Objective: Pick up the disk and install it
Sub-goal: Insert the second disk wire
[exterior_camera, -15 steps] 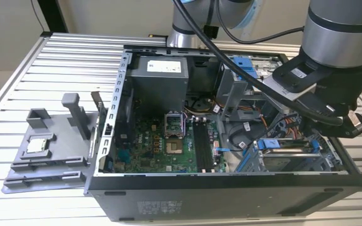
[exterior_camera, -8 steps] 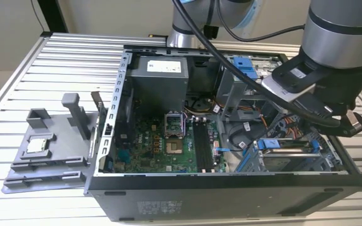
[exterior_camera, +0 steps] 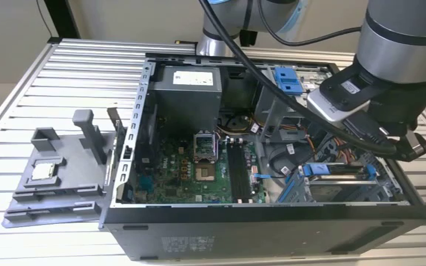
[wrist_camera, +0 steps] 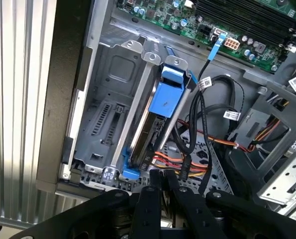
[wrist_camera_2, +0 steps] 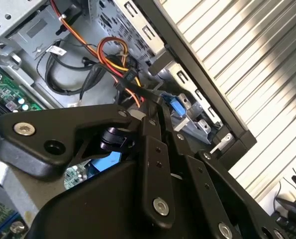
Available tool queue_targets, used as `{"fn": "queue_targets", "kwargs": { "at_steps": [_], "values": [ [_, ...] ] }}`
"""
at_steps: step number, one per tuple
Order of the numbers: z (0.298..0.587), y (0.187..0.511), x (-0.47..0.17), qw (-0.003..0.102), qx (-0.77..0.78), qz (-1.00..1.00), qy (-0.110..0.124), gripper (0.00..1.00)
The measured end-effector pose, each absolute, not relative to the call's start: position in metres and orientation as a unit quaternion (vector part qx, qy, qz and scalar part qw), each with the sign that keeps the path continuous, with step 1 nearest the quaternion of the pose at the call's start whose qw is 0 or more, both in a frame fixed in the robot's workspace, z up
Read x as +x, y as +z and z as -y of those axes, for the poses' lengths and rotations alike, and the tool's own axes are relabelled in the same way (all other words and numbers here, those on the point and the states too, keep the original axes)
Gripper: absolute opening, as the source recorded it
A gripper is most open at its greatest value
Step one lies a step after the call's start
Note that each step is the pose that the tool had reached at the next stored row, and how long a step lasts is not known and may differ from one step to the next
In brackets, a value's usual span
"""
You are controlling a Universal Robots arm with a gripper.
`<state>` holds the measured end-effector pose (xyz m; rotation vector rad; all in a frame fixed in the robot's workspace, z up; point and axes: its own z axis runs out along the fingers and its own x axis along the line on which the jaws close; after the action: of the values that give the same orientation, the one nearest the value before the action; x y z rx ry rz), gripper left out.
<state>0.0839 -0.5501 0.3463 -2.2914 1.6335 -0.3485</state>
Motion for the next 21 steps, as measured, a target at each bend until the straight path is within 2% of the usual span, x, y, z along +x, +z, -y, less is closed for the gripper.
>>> {"fn": "queue_targets", "kwargs": {
  "at_steps": [21],
  "values": [
    [0.573,0.346,0.061,0.159,-0.797,-0.57,-0.118,0.0]
  ]
}}
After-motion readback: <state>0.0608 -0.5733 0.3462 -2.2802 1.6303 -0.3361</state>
